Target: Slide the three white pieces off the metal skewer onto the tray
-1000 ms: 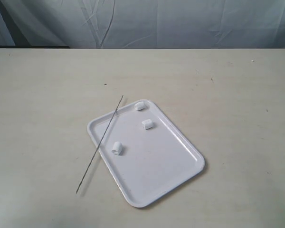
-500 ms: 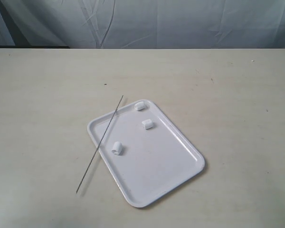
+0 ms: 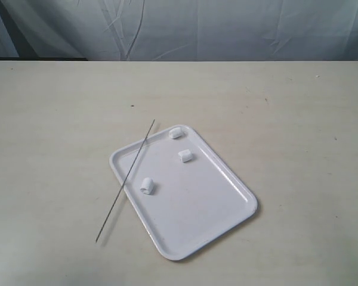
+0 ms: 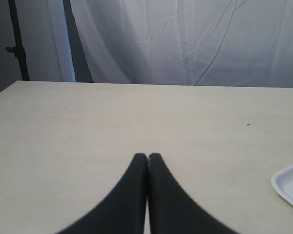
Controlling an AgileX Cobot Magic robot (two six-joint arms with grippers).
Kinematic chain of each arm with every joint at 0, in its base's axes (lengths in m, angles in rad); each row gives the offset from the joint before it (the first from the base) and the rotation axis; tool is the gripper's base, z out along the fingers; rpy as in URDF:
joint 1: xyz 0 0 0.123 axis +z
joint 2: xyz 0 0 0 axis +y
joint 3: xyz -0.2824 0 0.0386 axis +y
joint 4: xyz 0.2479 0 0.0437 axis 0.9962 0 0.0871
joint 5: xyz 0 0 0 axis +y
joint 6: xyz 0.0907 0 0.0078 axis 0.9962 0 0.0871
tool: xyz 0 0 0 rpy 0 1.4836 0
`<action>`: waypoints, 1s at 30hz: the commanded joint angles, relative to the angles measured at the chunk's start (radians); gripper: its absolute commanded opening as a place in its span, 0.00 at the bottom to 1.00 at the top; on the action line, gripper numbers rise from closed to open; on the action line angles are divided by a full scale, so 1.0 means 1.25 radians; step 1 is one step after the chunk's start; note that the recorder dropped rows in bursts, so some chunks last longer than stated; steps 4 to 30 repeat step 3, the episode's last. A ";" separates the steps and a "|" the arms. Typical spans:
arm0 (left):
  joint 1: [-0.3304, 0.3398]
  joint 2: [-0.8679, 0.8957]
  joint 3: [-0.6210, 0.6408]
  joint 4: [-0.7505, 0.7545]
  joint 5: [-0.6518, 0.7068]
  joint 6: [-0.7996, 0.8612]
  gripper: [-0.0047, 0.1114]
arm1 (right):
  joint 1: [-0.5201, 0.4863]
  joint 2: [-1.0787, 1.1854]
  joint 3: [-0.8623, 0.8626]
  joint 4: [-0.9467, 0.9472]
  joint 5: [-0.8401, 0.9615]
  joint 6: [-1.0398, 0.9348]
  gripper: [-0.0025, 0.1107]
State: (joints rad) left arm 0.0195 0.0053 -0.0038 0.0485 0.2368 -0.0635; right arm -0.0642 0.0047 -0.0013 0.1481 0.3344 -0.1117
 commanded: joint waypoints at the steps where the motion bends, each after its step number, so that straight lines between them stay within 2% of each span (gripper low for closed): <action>1: 0.000 -0.004 0.003 -0.008 0.002 -0.004 0.04 | -0.004 -0.004 0.001 0.000 -0.007 -0.002 0.02; 30: 0.000 -0.004 0.003 -0.008 0.002 -0.004 0.04 | -0.004 -0.004 0.001 0.000 -0.007 -0.002 0.02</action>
